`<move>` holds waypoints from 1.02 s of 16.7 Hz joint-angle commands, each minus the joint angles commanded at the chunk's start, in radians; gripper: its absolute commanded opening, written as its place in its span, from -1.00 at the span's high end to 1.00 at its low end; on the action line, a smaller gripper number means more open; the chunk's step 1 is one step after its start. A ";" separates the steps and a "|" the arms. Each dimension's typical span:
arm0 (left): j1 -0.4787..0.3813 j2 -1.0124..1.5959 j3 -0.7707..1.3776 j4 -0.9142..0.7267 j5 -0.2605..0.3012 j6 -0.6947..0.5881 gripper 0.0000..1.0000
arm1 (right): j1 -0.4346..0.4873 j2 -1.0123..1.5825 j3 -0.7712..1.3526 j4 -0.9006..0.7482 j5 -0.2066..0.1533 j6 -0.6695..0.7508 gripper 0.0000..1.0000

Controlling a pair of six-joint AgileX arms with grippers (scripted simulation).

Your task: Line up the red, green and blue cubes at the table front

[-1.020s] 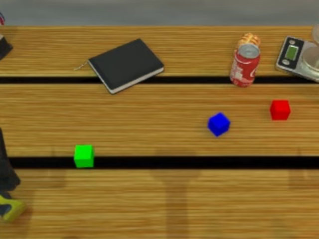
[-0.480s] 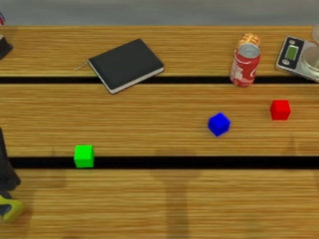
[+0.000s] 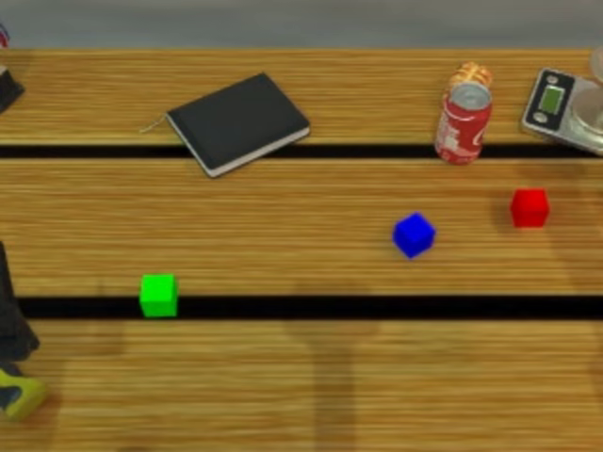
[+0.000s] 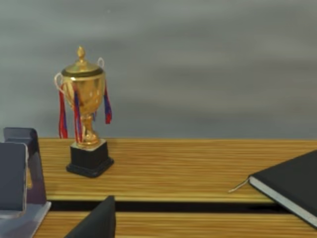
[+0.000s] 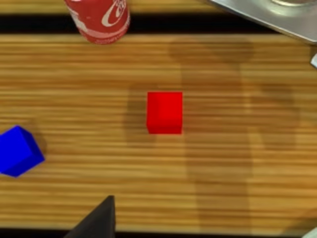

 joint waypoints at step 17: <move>0.000 0.000 0.000 0.000 0.000 0.000 -1.00 | 0.064 1.064 0.924 -0.541 0.005 0.070 -1.00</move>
